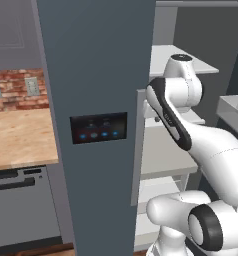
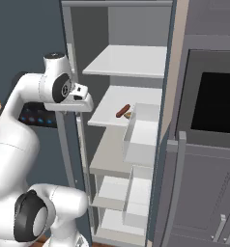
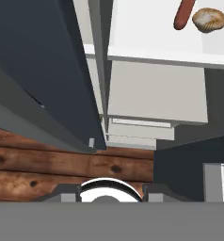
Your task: Move the sausage and scallops from the second highest shelf to the top shelf to make space. Then, place the pitcher from the counter on the cleared second highest shelf.
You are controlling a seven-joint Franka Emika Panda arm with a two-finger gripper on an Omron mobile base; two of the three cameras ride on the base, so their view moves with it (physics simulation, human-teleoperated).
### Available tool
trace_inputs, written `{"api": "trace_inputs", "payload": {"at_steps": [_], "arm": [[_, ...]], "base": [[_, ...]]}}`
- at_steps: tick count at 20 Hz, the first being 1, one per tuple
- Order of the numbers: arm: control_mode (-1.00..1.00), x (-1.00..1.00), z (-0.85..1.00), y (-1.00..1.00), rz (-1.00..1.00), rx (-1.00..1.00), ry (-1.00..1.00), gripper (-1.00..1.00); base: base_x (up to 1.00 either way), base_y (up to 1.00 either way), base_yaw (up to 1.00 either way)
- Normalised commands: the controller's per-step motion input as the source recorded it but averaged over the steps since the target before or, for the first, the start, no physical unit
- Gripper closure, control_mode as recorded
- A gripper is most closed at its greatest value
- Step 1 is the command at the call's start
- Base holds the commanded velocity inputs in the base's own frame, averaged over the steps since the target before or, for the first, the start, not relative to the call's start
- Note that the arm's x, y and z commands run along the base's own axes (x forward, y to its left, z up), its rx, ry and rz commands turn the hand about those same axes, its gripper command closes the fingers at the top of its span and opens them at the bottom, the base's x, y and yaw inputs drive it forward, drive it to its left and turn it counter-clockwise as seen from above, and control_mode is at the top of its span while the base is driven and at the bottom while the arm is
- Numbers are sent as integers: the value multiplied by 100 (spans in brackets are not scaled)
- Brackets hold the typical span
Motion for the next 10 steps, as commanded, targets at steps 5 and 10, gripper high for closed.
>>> {"api": "trace_inputs", "payload": {"at_steps": [5, 10], "arm": [[-100, -12, -2, -21, -7, 0, -3, -100], [-100, -1, -11, -48, -9, 3, -7, -100]], "base": [[0, 0, 0], [0, 0, 0]]}}
